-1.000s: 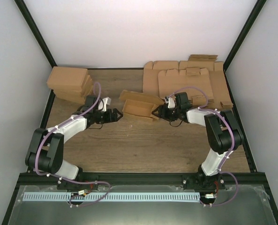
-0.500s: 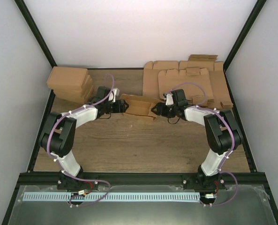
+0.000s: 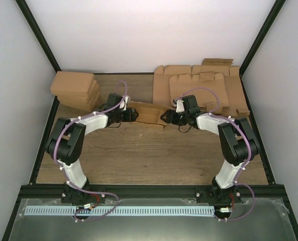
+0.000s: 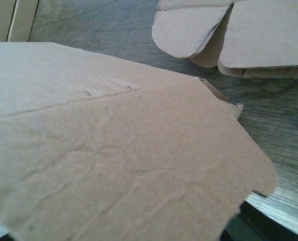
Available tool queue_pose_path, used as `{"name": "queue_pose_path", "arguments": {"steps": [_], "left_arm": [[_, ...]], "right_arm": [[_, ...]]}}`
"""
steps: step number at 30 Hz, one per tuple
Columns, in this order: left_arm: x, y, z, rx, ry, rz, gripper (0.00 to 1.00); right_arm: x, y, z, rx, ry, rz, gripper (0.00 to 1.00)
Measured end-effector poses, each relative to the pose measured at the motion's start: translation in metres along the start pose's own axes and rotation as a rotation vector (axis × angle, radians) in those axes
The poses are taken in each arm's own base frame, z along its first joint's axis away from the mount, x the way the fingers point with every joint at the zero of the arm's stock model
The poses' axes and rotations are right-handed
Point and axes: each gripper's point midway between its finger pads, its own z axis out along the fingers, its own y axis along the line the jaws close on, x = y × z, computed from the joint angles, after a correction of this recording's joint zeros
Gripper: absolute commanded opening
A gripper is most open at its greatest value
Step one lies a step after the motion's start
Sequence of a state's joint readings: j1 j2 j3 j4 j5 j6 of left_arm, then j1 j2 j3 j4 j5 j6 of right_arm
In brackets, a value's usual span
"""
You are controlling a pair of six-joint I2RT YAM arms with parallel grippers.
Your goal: Fold the paper box
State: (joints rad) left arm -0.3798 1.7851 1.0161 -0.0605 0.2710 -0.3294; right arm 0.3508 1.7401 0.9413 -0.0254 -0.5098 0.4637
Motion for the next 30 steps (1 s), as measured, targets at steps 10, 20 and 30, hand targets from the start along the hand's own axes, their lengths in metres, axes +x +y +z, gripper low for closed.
{"name": "queue_pose_path", "arguments": {"steps": [10, 20, 30], "left_arm": [[0.01, 0.007, 0.013, -0.01, 0.039, -0.004, 0.62], [0.031, -0.007, 0.007, 0.033, 0.093, 0.007, 0.62], [0.073, -0.047, -0.036, 0.085, 0.131, 0.023, 0.65]], "right_arm": [[0.005, 0.009, 0.005, -0.012, 0.012, -0.023, 0.59], [0.013, 0.014, 0.007, -0.023, 0.038, -0.058, 0.6], [0.036, 0.013, -0.01, -0.015, 0.077, -0.078, 0.6]]}}
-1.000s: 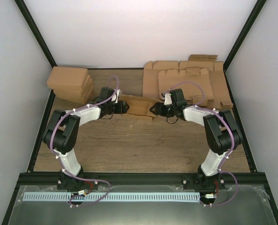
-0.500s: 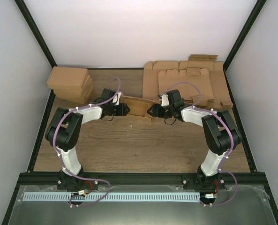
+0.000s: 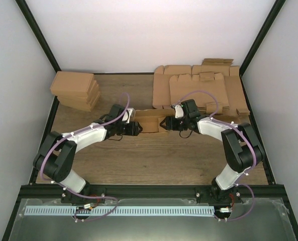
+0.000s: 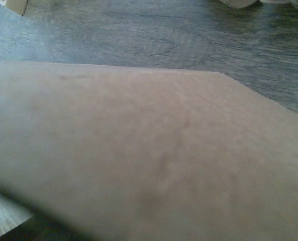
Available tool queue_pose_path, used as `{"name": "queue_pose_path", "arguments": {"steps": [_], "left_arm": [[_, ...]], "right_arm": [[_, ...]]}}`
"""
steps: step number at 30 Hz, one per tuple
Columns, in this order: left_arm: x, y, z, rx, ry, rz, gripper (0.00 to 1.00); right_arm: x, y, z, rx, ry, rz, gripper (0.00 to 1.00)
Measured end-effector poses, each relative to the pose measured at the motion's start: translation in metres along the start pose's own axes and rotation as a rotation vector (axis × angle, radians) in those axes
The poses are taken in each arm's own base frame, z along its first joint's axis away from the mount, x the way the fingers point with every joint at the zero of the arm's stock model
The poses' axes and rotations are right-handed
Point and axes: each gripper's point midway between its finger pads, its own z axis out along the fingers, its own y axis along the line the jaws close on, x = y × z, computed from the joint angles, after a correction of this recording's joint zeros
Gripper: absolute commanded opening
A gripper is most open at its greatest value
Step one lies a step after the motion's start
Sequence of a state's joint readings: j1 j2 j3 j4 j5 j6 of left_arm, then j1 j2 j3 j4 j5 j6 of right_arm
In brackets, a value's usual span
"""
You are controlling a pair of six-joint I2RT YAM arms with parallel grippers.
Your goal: Fold the paper box
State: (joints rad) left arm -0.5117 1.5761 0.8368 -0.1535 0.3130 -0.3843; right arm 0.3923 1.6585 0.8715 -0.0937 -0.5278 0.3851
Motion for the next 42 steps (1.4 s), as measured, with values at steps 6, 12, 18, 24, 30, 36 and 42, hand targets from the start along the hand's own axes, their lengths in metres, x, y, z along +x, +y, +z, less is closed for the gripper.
{"name": "queue_pose_path", "arguments": {"steps": [6, 12, 18, 24, 30, 36, 42], "left_arm": [[0.001, 0.003, -0.001, -0.024, -0.002, -0.011, 0.64], [0.005, 0.0, 0.005, 0.004, 0.014, -0.046, 0.63], [0.017, -0.005, 0.009, 0.037, 0.03, -0.074, 0.63], [0.025, -0.006, 0.011, 0.051, 0.045, -0.111, 0.58], [0.033, -0.011, 0.008, 0.079, 0.038, -0.141, 0.63], [0.023, -0.014, -0.003, 0.071, -0.006, -0.124, 0.9], [0.004, -0.014, -0.03, 0.024, -0.08, -0.088, 0.98]], "right_arm": [[0.0, -0.002, -0.003, 0.02, -0.003, -0.012, 0.53], [0.003, -0.014, -0.003, 0.107, 0.012, -0.019, 0.53], [0.002, -0.022, 0.0, 0.205, 0.002, -0.041, 0.49], [0.002, -0.027, 0.002, 0.303, -0.026, -0.067, 0.42], [-0.006, -0.029, 0.002, 0.357, -0.073, -0.094, 0.34], [-0.012, -0.032, 0.001, 0.391, -0.105, -0.117, 0.33], [-0.013, -0.032, 0.002, 0.404, -0.11, -0.143, 0.34]]}}
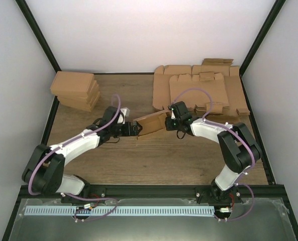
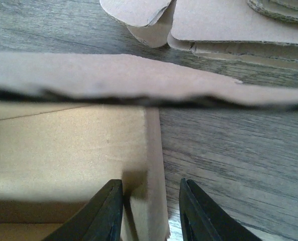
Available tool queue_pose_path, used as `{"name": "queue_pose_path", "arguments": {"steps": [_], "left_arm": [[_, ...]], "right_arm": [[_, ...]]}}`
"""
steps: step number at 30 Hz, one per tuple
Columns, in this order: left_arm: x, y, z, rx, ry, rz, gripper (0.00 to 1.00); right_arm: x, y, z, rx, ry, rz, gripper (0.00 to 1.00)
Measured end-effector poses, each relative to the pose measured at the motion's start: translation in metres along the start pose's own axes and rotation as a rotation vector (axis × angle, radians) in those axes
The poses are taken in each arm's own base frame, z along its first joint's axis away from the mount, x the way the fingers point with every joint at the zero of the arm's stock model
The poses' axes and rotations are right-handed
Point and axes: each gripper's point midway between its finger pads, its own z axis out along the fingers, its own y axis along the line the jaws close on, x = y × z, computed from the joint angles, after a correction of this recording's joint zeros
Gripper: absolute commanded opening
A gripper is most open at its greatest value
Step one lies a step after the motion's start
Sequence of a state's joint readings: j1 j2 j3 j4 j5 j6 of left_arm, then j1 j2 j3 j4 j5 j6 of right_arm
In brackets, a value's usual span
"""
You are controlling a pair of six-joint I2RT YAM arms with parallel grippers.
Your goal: Fold the paper box
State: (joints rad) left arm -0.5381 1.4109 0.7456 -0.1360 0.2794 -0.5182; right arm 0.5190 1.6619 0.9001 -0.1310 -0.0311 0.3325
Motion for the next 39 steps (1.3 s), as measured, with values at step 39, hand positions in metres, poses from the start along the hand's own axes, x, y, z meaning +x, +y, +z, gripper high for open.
{"name": "queue_pose_path", "arguments": {"steps": [39], "left_arm": [[-0.101, 0.014, -0.005, -0.088, -0.127, 0.161, 0.68]], "right_arm": [[-0.01, 0.008, -0.045, -0.121, -0.259, 0.099, 0.6]]}}
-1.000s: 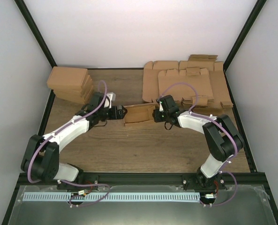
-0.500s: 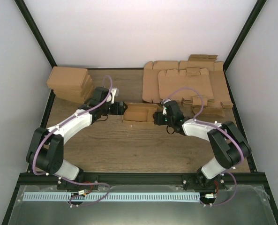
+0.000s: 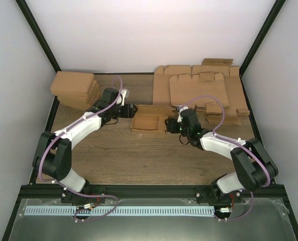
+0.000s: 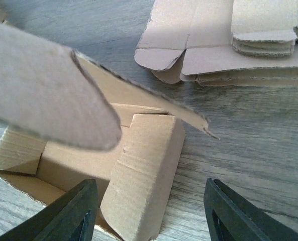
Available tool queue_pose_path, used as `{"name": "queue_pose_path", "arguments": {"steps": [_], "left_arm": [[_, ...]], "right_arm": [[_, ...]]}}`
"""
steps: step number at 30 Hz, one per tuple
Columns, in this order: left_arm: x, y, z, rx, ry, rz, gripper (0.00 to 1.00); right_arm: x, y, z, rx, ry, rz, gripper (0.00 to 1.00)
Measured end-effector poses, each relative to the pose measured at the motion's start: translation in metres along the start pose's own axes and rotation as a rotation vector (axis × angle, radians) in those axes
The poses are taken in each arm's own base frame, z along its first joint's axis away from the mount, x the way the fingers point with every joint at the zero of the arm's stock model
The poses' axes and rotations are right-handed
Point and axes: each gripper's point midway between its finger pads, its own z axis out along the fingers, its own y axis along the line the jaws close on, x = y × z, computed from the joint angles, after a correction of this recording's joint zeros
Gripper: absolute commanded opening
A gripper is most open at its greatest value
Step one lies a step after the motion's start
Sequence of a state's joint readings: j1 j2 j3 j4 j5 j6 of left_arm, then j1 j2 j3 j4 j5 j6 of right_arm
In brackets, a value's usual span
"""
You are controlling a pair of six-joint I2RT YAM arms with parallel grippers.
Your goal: Fold the paper box
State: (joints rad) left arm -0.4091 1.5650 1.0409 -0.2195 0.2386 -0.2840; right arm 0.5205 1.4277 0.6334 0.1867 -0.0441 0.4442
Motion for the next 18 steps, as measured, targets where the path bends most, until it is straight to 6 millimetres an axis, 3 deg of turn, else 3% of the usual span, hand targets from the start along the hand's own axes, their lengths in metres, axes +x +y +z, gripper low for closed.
{"name": "queue_pose_path", "arguments": {"steps": [5, 11, 18], "left_arm": [[-0.008, -0.002, 0.006, 0.006, -0.002, -0.009, 0.68], [-0.001, 0.001, 0.015, 0.012, 0.038, -0.041, 0.68], [0.005, 0.007, 0.027, 0.039, 0.077, -0.094, 0.67]], "right_arm": [[0.009, 0.0, 0.008, 0.029, 0.021, 0.054, 0.56], [0.034, -0.001, 0.024, 0.083, 0.078, 0.077, 0.52], [0.042, -0.006, 0.038, 0.124, 0.101, 0.089, 0.51]]}}
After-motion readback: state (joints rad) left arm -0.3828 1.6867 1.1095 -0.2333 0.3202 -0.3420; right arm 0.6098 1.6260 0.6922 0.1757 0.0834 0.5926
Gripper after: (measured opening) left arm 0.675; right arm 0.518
